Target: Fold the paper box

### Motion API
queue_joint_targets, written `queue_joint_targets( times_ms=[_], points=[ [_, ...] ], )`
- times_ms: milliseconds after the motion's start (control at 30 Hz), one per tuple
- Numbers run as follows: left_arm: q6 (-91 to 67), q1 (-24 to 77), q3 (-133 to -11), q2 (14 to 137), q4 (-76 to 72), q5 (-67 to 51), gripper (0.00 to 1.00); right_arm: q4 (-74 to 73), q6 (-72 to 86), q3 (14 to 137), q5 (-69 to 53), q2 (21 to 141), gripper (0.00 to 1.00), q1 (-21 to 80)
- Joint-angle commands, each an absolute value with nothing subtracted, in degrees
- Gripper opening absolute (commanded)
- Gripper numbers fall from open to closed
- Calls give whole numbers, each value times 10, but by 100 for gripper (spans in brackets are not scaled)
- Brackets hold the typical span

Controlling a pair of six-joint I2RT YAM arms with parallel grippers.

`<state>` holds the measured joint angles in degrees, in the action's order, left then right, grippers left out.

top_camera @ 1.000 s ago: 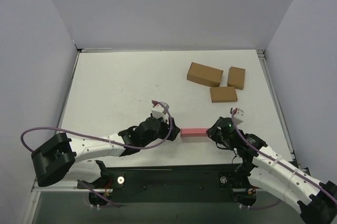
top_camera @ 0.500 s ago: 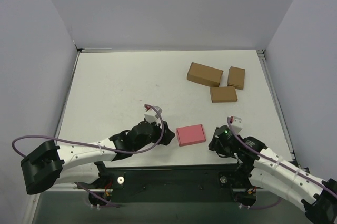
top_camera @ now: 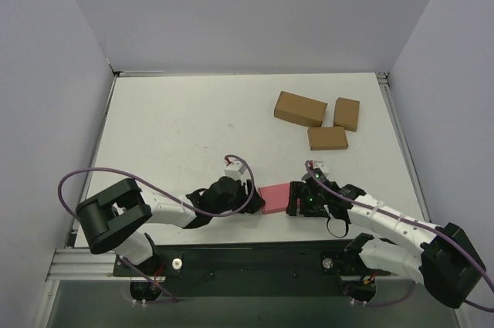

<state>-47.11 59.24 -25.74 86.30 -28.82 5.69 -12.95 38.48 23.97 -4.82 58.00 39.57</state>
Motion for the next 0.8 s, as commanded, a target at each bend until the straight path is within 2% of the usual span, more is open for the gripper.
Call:
queue_joint_targets(
  times_ms=[0, 200, 367, 567, 667, 767],
  points=[
    [-483, 545, -279, 901, -379, 39, 63, -77, 338, 260, -45, 638, 68, 437],
    [-440, 470, -280, 885, -360, 18, 66, -42, 352, 315, 59, 752, 68, 485],
    [-375, 404, -292, 780, -229, 47, 72, -20, 407, 390, 117, 853, 68, 492],
    [-317, 309, -297, 623, -102, 74, 73, -16, 406, 502, 122, 959, 67, 493],
    [-295, 267, -312, 593, -52, 50, 74, -24, 397, 528, 122, 976, 67, 492],
    [-281, 230, -323, 561, -16, 24, 74, -11, 381, 524, 119, 940, 69, 493]
  ],
)
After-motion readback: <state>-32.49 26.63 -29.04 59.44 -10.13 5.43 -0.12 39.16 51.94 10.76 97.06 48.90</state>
